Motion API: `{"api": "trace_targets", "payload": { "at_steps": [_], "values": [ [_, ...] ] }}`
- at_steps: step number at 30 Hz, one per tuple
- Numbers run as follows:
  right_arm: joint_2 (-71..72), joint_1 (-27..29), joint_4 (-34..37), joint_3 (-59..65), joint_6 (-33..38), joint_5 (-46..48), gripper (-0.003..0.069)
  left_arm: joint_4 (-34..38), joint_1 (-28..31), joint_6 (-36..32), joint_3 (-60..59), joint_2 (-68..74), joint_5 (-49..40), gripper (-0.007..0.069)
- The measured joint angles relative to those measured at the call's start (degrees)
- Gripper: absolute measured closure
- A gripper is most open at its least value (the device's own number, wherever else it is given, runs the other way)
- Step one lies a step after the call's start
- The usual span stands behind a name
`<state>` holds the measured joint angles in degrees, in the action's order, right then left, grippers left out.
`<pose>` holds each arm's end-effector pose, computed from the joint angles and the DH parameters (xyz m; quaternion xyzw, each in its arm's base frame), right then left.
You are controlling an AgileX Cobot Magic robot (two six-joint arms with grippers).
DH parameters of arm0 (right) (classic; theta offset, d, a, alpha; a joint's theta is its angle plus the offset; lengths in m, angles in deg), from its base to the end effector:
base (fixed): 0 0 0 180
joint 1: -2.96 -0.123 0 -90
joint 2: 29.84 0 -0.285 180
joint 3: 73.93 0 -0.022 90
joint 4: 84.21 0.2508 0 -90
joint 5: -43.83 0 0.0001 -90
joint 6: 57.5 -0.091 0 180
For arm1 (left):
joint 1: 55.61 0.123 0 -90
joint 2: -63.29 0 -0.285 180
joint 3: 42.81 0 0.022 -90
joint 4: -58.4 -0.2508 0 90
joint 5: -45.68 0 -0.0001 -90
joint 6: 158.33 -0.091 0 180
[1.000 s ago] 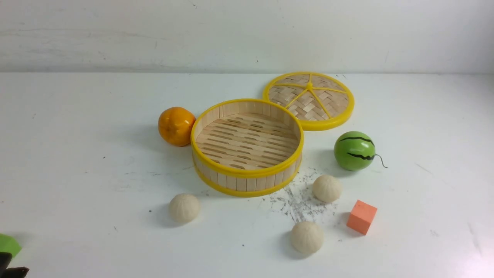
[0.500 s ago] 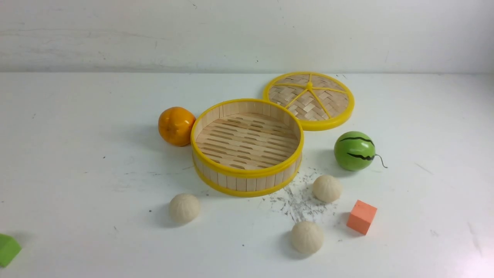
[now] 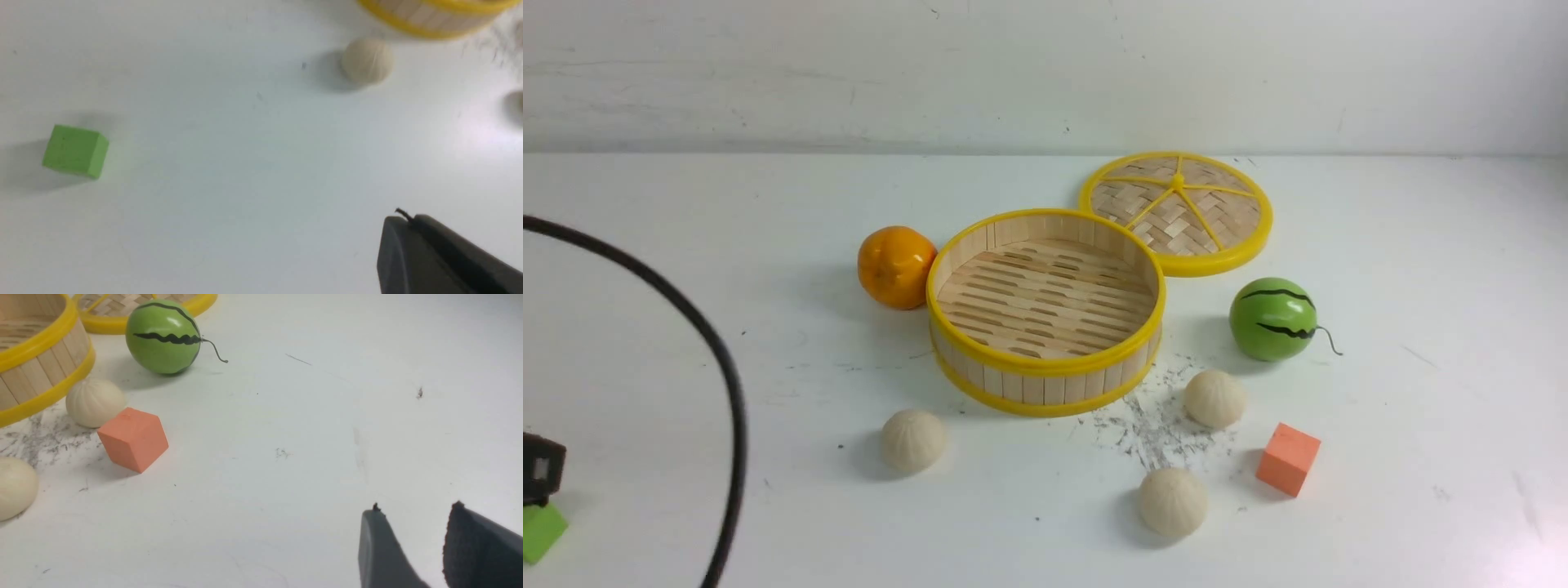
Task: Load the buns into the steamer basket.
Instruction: Use the left arm to grab a steamed stuffed bun
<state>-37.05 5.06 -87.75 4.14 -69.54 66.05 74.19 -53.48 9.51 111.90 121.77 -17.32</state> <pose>0.0520 -0.0040 0.1739 0.0832 0.8019 0.0250 0.5911 0.1481 -0.0166 0.3419 0.0583 0.9477 -0.0988 0.2978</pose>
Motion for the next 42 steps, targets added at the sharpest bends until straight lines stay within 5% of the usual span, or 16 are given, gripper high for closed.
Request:
{"api": "trace_targets", "payload": {
  "at_steps": [8, 17, 26, 30, 39, 42],
  "values": [
    [0.0, 0.0, 0.0, 0.0, 0.0, 0.0, 0.0420, -8.1, -14.2, -1.3, 8.0, 18.0, -4.8, 0.0638],
    [0.0, 0.0, 0.0, 0.0, 0.0, 0.0, 0.0420, -18.0, -23.0, 9.3, 12.5, 32.3, -1.1, 0.0573],
    [0.0, 0.0, 0.0, 0.0, 0.0, 0.0, 0.0420, -16.4, -25.8, 14.9, 16.3, 43.5, 11.2, 0.0135],
    [0.0, 0.0, 0.0, 0.0, 0.0, 0.0, 0.0420, -18.0, -25.8, 18.9, 22.8, 49.7, 12.1, 0.0059],
    [0.0, 0.0, 0.0, 0.0, 0.0, 0.0, 0.0420, -19.6, -25.8, 20.0, 29.8, 60.0, 12.1, 0.0116],
    [0.0, 0.0, 0.0, 0.0, 0.0, 0.0, 0.0420, -19.6, -25.8, 20.2, 29.9, 62.3, 11.7, 0.0249]
  ]
}}
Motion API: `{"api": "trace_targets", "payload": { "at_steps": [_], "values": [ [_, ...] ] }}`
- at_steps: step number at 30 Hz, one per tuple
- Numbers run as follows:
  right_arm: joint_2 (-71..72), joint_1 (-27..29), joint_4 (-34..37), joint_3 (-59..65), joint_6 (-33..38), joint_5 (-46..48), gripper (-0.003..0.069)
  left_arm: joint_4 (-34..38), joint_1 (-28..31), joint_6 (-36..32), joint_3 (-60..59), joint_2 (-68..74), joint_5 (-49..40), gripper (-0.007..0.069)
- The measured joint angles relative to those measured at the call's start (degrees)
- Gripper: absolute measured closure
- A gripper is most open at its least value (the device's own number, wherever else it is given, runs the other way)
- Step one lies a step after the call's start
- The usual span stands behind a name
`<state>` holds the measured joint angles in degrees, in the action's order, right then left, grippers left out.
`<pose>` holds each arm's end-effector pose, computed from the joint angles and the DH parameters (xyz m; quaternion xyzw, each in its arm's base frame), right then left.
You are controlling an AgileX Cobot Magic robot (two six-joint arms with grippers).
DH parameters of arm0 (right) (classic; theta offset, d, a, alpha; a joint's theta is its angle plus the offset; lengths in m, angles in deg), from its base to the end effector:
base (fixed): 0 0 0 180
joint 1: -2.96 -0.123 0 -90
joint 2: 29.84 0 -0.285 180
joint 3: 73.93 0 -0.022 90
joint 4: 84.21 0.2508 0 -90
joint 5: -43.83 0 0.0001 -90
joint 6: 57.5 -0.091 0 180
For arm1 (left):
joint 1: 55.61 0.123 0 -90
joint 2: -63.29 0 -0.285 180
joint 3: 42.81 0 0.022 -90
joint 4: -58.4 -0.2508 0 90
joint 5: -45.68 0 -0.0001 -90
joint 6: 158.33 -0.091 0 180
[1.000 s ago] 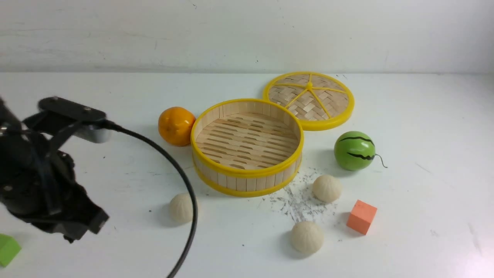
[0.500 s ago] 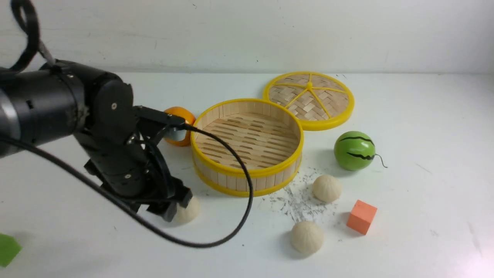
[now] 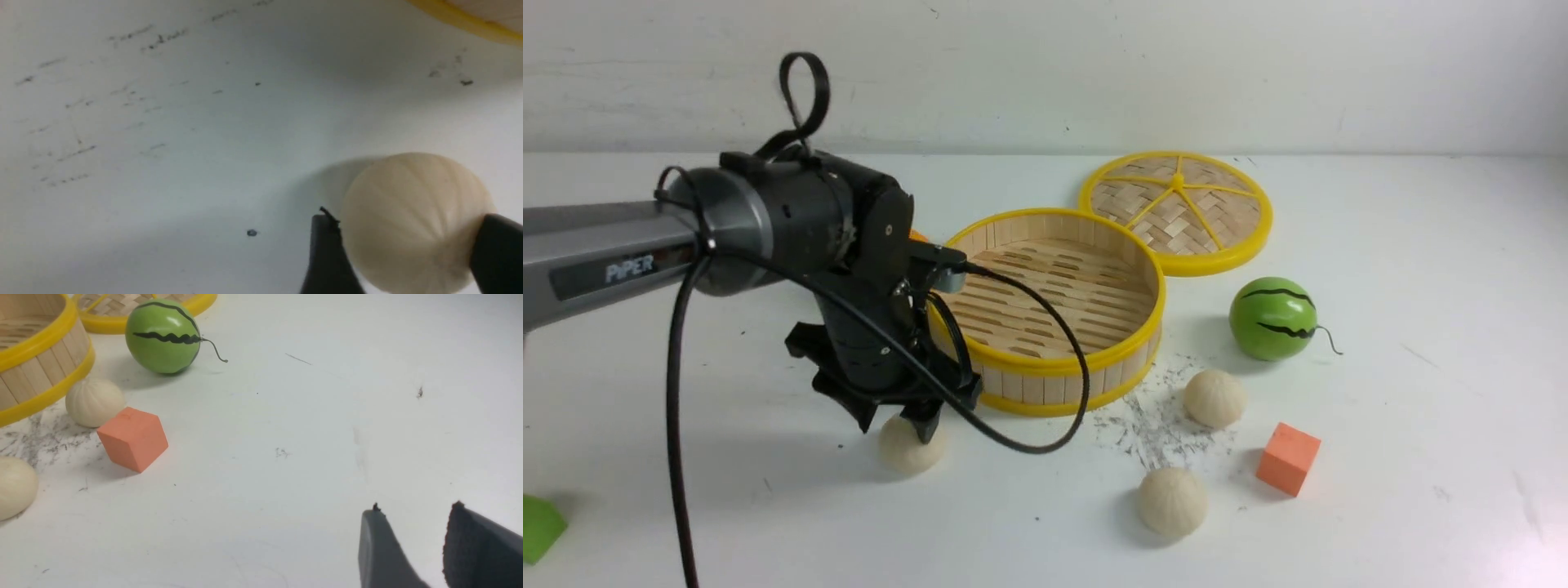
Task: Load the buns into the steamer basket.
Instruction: Use the left arm to grab a steamed stuffed bun, then use the left arm to put the steamed stuffed bun into the steamer
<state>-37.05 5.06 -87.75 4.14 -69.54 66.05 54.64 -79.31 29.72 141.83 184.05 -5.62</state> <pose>0.0520 -0.0040 0.1739 0.0832 0.8019 0.0250 0.5911 0.3685 -0.1567 0.1885 0.1527 0.9818 -0.0033 0.1129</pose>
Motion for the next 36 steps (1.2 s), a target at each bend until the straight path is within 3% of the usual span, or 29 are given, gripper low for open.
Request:
{"api": "trace_targets", "payload": {
  "at_steps": [2, 5, 7, 15, 23, 27, 28, 32, 36],
  "values": [
    [0.0, 0.0, 0.0, 0.0, 0.0, 0.0, 0.0420, -0.1, 0.0, 0.0, 0.4, 0.3, -0.4, 0.0349],
    [0.0, 0.0, 0.0, 0.0, 0.0, 0.0, 0.0420, -1.0, 0.0, -0.8, 3.7, 0.2, -2.8, 0.0557],
    [0.0, 0.0, 0.0, 0.0, 0.0, 0.0, 0.0420, -1.2, 0.0, -1.5, 8.0, 0.0, -5.1, 0.0621],
    [0.0, 0.0, 0.0, 0.0, 0.0, 0.0, 0.0420, 4.4, 0.0, -2.2, 27.4, -0.4, -8.3, 0.0629],
    [0.0, 0.0, 0.0, 0.0, 0.0, 0.0, 0.0420, 6.1, 0.0, -2.1, 30.1, 8.0, -3.8, 0.0616],
    [0.0, 0.0, 0.0, 0.0, 0.0, 0.0, 0.0420, 6.0, 0.0, -2.1, 30.1, 13.2, -1.5, 0.0499],
    [0.0, 0.0, 0.0, 0.0, 0.0, 0.0, 0.0420, 6.0, 0.0, -2.1, 30.1, 13.4, -1.4, 0.0499],
    [0.0, 0.0, 0.0, 0.0, 0.0, 0.0, 0.0420, 6.0, 0.0, -2.1, 30.3, 14.6, 0.4, 0.0227],
    [0.0, 0.0, 0.0, 0.0, 0.0, 0.0, 0.0420, 6.1, 0.0, -2.1, 33.8, 13.1, -3.7, 0.0046]
  ]
}}
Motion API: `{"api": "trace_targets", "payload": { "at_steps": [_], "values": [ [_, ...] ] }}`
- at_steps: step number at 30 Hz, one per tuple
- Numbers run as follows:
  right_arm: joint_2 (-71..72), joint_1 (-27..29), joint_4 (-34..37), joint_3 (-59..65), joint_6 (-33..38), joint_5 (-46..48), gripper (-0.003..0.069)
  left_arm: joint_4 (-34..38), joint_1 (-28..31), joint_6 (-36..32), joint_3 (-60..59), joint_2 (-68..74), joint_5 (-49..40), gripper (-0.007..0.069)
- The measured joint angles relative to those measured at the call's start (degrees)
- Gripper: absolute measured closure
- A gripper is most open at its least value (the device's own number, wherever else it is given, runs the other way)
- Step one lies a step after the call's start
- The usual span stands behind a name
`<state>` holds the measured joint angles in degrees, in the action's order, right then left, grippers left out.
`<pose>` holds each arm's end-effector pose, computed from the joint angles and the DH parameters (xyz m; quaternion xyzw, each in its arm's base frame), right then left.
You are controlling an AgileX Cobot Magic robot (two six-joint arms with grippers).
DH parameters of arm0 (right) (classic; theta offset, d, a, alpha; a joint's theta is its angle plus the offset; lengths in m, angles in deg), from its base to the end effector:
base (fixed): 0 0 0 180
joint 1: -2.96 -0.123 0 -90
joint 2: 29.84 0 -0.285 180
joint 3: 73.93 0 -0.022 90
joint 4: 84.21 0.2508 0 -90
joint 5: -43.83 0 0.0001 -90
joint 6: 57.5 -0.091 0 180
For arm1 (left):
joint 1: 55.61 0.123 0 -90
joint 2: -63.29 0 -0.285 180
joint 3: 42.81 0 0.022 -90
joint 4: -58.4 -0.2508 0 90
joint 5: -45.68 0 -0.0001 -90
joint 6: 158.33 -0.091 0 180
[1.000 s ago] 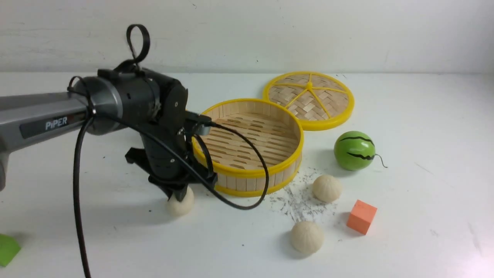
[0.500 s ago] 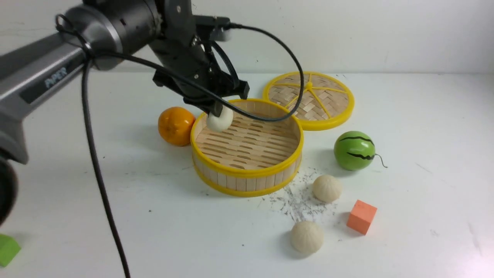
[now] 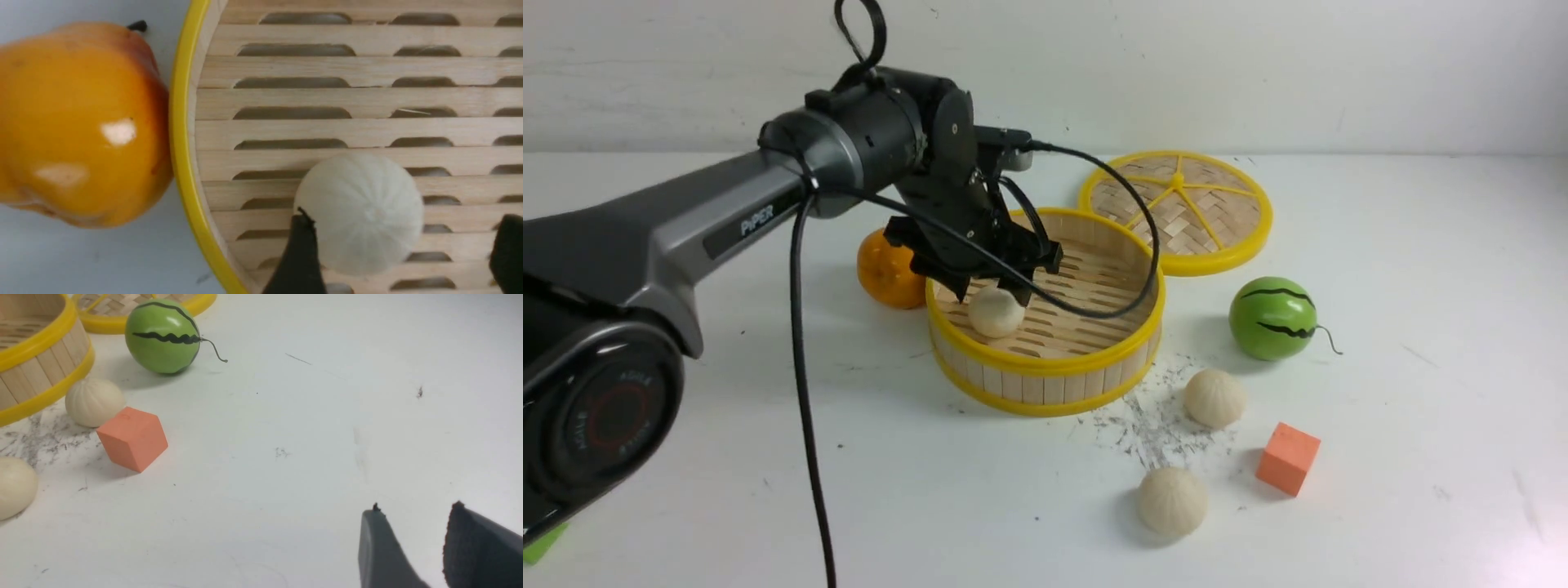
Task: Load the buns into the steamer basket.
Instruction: Use the right arm to grab a steamed stuffed bun
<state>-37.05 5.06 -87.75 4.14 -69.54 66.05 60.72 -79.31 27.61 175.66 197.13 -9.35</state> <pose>0.0520 -0.0040 0.1739 0.0832 0.8019 0.0250 0.5911 0.4512 -0.2013 0.2479 0.1423 0.9561 -0.0837 0.2420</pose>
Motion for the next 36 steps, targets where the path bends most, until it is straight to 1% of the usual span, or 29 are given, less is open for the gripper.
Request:
{"api": "trace_targets", "payload": {
  "at_steps": [1, 2, 3, 5, 6, 7, 8, 9, 10, 11, 12, 13, 14, 16, 19, 21, 22, 23, 25, 28, 32, 36],
  "values": [
    [0.0, 0.0, 0.0, 0.0, 0.0, 0.0, 0.0420, 0.0, 0.0, 0.2, 1.4, -0.9, -2.1, 0.0019],
    [0.0, 0.0, 0.0, 0.0, 0.0, 0.0, 0.0420, 0.0, 0.0, 0.3, 1.7, -1.4, -2.5, 0.0015],
    [0.0, 0.0, 0.0, 0.0, 0.0, 0.0, 0.0420, 0.1, 0.0, 1.1, 3.6, -3.1, -5.6, -0.0002],
    [0.0, 0.0, 0.0, 0.0, 0.0, 0.0, 0.0420, 0.1, 0.0, 3.2, 6.7, -7.2, -10.6, -0.0001],
    [0.0, 0.0, 0.0, 0.0, 0.0, 0.0, 0.0420, 0.1, 0.0, 3.2, 6.9, -7.6, -11.0, 0.0001],
    [0.0, 0.0, 0.0, 0.0, 0.0, 0.0, 0.0420, -0.2, 0.0, 4.5, 7.8, -11.9, -13.8, 0.0025],
    [0.0, 0.0, 0.0, 0.0, 0.0, 0.0, 0.0420, -0.2, 0.0, 4.6, 7.8, -11.9, -14.1, 0.0030],
    [0.0, 0.0, 0.0, 0.0, 0.0, 0.0, 0.0420, -0.9, 0.0, 5.2, 8.1, -15.9, -15.6, 0.0074],
    [0.0, 0.0, 0.0, 0.0, 0.0, 0.0, 0.0420, -1.0, 0.0, 5.2, 8.2, -16.8, -15.7, 0.0080],
    [0.0, 0.0, 0.0, 0.0, 0.0, 0.0, 0.0420, -2.3, 0.0, 5.8, 8.3, -20.6, -16.4, 0.0146],
    [0.0, 0.0, 0.0, 0.0, 0.0, 0.0, 0.0420, -3.4, 0.0, 6.4, 7.9, -22.9, -16.4, 0.0189],
    [0.0, 0.0, 0.0, 0.0, 0.0, 0.0, 0.0420, -3.5, 0.0, 6.5, 7.8, -23.9, -16.4, 0.0189],
    [0.0, 0.0, 0.0, 0.0, 0.0, 0.0, 0.0420, -4.9, 0.0, 7.7, 6.5, -27.5, -16.4, 0.0266],
    [0.0, 0.0, 0.0, 0.0, 0.0, 0.0, 0.0420, -6.7, 0.0, 8.5, 3.5, -32.7, -16.4, 0.0370],
    [0.0, 0.0, 0.0, 0.0, 0.0, 0.0, 0.0420, -8.0, 0.0, 8.7, -2.8, -40.5, -16.4, 0.0511],
    [0.0, 0.0, 0.0, 0.0, 0.0, 0.0, 0.0420, -8.4, 0.0, 8.7, -6.8, -44.6, -16.4, 0.0575],
    [0.0, 0.0, 0.0, 0.0, 0.0, 0.0, 0.0420, -8.8, 0.0, 8.5, -11.3, -48.5, -16.4, 0.0628],
    [0.0, 0.0, 0.0, 0.0, 0.0, 0.0, 0.0420, -9.1, 0.0, 8.3, -14.7, -50.8, -16.4, 0.0638],
    [0.0, 0.0, 0.0, 0.0, 0.0, 0.0, 0.0420, -9.8, 0.0, 8.0, -22.5, -57.4, -16.4, 0.0638],
    [0.0, 0.0, 0.0, 0.0, 0.0, 0.0, 0.0420, -10.6, 0.0, 8.3, -31.6, -63.7, -15.4, 0.0638],
    [0.0, 0.0, 0.0, 0.0, 0.0, 0.0, 0.0420, -10.9, 0.0, 9.8, -44.3, -73.9, -7.8, 0.0638],
    [0.0, 0.0, 0.0, 0.0, 0.0, 0.0, 0.0420, -10.7, 0.0, 10.1, -53.2, -80.9, -3.3, 0.0638]
  ]
}}
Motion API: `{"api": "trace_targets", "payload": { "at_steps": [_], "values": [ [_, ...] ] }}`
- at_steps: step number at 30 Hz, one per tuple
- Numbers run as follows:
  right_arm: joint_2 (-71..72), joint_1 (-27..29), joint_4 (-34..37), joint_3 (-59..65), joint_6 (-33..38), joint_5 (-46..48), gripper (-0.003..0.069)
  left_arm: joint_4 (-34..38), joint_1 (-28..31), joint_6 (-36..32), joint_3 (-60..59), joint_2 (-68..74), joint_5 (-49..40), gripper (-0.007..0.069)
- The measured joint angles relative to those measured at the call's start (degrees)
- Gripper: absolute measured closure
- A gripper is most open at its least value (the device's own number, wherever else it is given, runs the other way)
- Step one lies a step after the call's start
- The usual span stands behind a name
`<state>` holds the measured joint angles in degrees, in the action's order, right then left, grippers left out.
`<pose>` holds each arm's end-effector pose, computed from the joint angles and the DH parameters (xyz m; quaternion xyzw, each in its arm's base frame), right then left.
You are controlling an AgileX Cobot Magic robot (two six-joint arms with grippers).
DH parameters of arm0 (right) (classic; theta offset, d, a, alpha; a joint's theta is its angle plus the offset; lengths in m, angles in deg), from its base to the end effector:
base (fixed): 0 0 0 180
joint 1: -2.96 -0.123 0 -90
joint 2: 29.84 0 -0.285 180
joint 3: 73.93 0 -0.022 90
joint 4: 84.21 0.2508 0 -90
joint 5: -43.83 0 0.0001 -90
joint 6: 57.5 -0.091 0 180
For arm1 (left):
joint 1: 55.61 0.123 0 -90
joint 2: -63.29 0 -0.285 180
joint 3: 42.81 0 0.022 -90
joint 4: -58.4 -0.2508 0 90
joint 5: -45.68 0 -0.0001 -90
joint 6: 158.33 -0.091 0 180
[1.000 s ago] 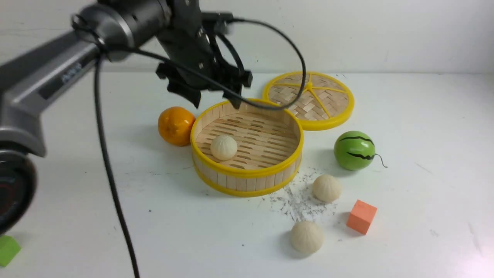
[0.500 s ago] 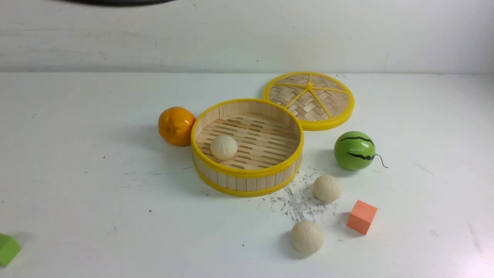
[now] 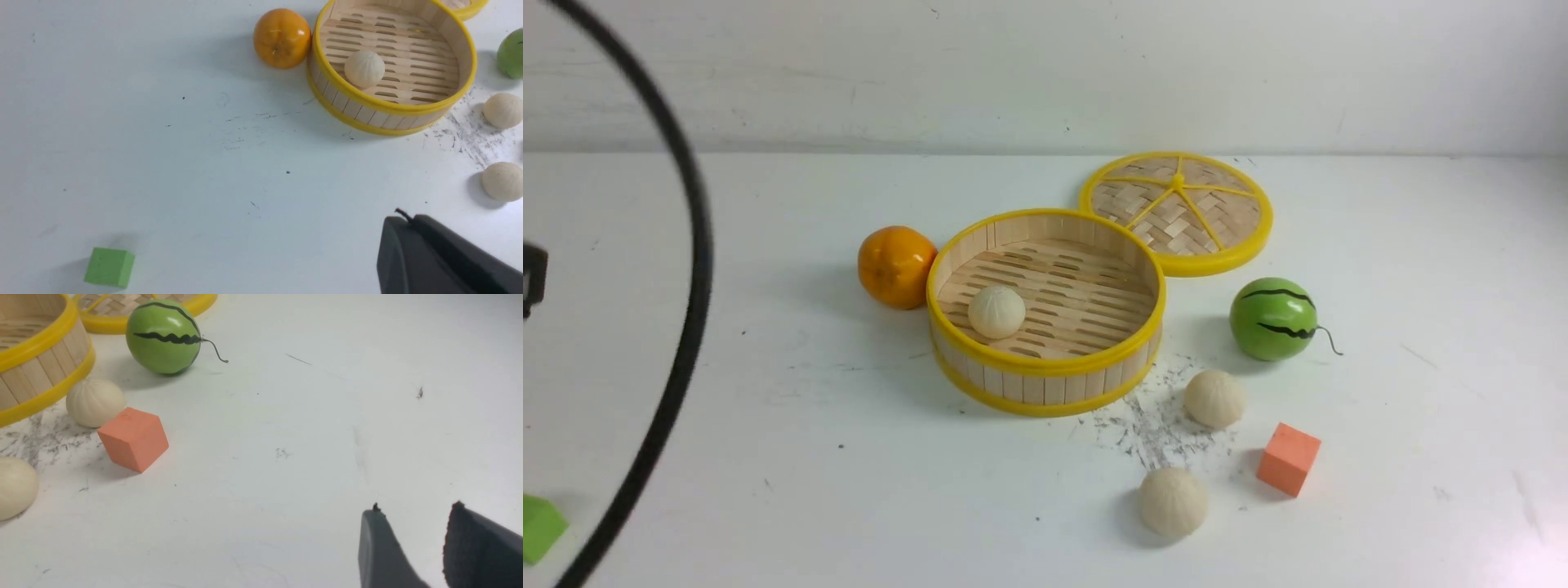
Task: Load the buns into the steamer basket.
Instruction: Use the right arm to grab a steamed stuffed bun
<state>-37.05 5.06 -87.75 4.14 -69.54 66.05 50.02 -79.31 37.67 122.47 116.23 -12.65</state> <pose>0.0520 -0.0040 0.1739 0.0832 0.8019 0.0250 0.5911 0.1191 -0.0399 0.4133 0.0656 0.8862 -0.0853 0.4507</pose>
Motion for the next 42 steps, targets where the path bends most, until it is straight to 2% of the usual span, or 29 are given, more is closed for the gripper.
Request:
{"api": "trace_targets", "payload": {
  "at_steps": [6, 9, 12, 15, 18, 25, 28, 30, 32, 33, 34, 35, 36, 39, 40, 41, 42],
  "values": [
    [0.0, 0.0, 1.0, 0.0, -0.5, 0.0, 0.0420, 1.7, 0.0, 0.2, -9.3, -9.5, 3.1, 0.0638],
    [0.0, 0.0, 7.8, 0.0, -4.5, -0.1, 0.0420, 1.8, 0.0, 0.2, -13.2, -12.8, 3.2, 0.0638],
    [0.0, 0.0, 27.6, 0.1, -16.4, 0.7, 0.0420, 1.8, 0.0, 0.2, -19.7, -17.3, 4.4, 0.0638],
    [0.0, 0.0, 36.2, 0.3, -21.3, 0.9, 0.0420, 1.8, 0.0, 0.2, -23.9, -19.7, 7.5, 0.0638],
    [0.0, 0.0, 38.8, 0.4, -22.6, 0.6, 0.0420, 2.3, 0.0, 0.2, -29.1, -21.4, 13.4, 0.0638],
    [0.0, 0.0, 37.3, 0.6, -21.0, -1.8, 0.0420, 5.7, 0.0, 0.2, -36.2, -21.8, 21.5, 0.0638],
    [0.0, 0.0, 37.2, 0.4, -16.2, -3.1, 0.0423, 6.6, 0.0, 0.2, -37.0, -21.8, 22.2, 0.0638],
    [0.0, 0.0, 37.1, -1.9, -10.1, -2.4, 0.0440, 6.7, 0.0, 0.2, -37.1, -21.8, 22.7, 0.0638],
    [-1.8, 0.0, 37.0, -7.1, -2.2, 0.0, 0.0497, 6.7, 0.0, 0.2, -37.1, -21.8, 23.4, 0.0638],
    [-2.2, 0.0, 37.0, -8.3, -0.6, 0.2, 0.0504, 6.7, 0.0, 0.2, -37.1, -21.8, 23.5, 0.0638],
    [-3.8, 0.0, 37.0, -10.9, 2.8, 1.5, 0.0541, 6.7, 0.0, 0.2, -37.1, -21.8, 23.8, 0.0638],
    [-8.8, 0.0, 36.8, -16.7, 10.9, 5.7, 0.0608, 6.7, 0.0, 0.2, -37.1, -21.8, 24.5, 0.0638],
    [-13.0, 0.0, 36.7, -21.4, 15.7, 9.1, 0.0651, 6.7, 0.0, 0.2, -37.1, -21.8, 24.9, 0.0638],
    [-23.4, 0.0, 36.4, -32.8, 29.8, 18.7, 0.0679, 6.7, 0.0, 0.2, -37.2, -21.8, 25.4, 0.0638],
    [-24.3, 0.0, 36.4, -32.8, 30.9, 19.6, 0.0679, 6.7, 0.0, 0.2, -37.2, -21.8, 25.4, 0.0638],
    [-30.9, 0.0, 36.4, -40.3, 38.4, 26.7, 0.0679, 6.7, 0.0, 0.2, -37.2, -21.8, 25.4, 0.0638],
    [-35.8, -0.1, 36.3, -44.9, 42.7, 31.6, 0.0679, 6.8, 0.0, 0.2, -37.2, -21.8, 25.4, 0.0638]
  ]
}}
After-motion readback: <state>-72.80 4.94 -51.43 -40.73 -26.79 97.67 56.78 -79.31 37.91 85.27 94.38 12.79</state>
